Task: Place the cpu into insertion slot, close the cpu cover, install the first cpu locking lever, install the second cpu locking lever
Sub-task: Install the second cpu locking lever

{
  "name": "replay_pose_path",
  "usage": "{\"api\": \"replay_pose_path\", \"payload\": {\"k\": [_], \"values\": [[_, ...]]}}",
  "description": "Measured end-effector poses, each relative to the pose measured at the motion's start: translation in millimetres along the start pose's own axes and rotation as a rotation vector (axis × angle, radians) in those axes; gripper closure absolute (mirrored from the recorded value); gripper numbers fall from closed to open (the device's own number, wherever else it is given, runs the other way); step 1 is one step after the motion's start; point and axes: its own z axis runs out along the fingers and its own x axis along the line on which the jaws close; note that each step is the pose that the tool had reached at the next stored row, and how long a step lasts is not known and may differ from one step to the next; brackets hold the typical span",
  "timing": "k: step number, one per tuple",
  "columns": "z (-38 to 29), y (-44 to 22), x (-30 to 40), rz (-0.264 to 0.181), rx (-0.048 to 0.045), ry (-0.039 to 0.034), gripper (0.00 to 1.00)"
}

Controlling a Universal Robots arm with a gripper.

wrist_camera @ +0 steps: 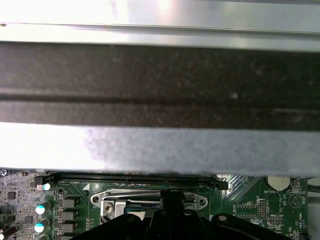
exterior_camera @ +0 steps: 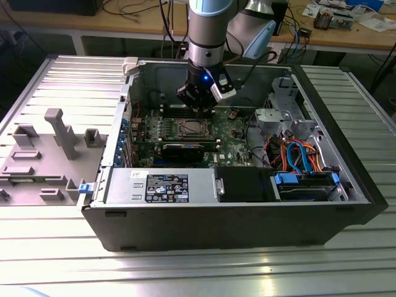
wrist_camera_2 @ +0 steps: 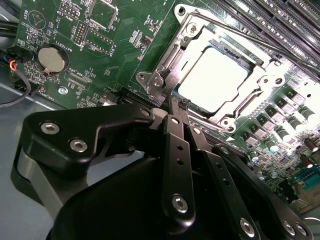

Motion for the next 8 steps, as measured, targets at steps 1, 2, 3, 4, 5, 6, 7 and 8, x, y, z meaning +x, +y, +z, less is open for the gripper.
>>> {"api": "replay_pose_path", "payload": {"k": [1,2,3,4,5,6,7,8], "values": [[0.0,0.0,0.0,0.0,0.0,0.0001,0.89],[-0.2,0.0,0.0,0.0,0.0002,0.0001,0.89],[-0.8,0.0,0.0,0.0,0.0005,0.0003,0.89],[-1.4,0.0,0.0,0.0,0.0002,0.0002,0.89],[-2.3,0.1,0.0,0.0,0.0001,0.0,0.89],[-3.5,0.2,0.0,0.0,0.0002,0.0001,0.89],[-4.4,0.2,-0.1,0.0,0.0001,0.0,0.89],[-5.6,0.3,-0.1,0.0,0.0001,0.0001,0.89]]}}
